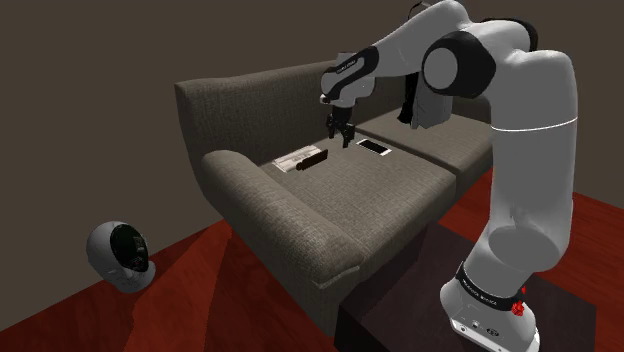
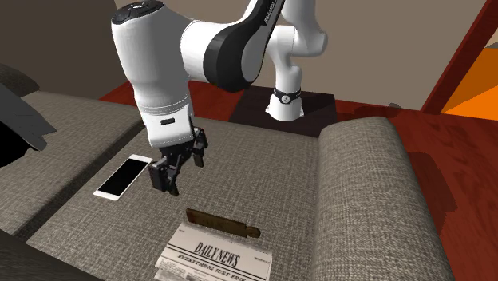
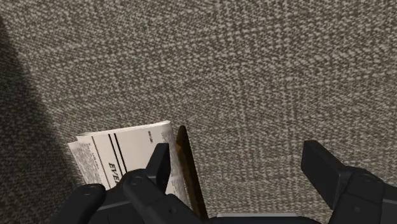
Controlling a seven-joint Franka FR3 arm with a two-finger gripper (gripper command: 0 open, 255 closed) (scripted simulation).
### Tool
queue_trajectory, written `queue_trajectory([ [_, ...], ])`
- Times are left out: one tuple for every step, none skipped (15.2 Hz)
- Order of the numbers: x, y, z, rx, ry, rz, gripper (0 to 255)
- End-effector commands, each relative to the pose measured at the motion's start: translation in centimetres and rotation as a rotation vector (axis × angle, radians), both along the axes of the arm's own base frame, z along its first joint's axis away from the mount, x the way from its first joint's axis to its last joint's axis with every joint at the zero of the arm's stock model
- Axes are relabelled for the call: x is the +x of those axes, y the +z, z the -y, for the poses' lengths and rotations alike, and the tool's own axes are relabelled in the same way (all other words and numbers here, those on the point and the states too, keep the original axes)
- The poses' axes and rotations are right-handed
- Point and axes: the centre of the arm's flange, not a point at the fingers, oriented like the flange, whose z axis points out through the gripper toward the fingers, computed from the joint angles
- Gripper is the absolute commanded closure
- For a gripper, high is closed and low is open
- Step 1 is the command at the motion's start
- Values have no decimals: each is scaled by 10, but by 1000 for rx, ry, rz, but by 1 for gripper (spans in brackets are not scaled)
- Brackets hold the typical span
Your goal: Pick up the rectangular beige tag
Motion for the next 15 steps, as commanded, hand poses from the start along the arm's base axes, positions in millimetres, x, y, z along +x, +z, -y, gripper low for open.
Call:
queue_trajectory([
  [23,-14,-6,-3,81,5,0],
  [35,-19,-9,-5,120,8,0],
  [46,-24,-11,-7,158,11,0],
  [48,-25,-12,-7,164,11,0],
  [48,-30,-12,-7,164,11,0],
  [48,-36,-12,-7,164,11,0],
  [48,-41,-12,-7,164,11,0],
  [48,-46,-12,-7,164,11,0],
  [48,-52,-12,-7,164,11,0],
  [48,-57,-12,-7,164,11,0],
  [48,-65,-12,-7,164,11,0],
  [48,-65,-12,-7,164,11,0],
  [48,-65,-12,-7,164,11,0],
  [48,-65,-12,-7,164,11,255],
  [48,-65,-12,-7,164,11,255],
])
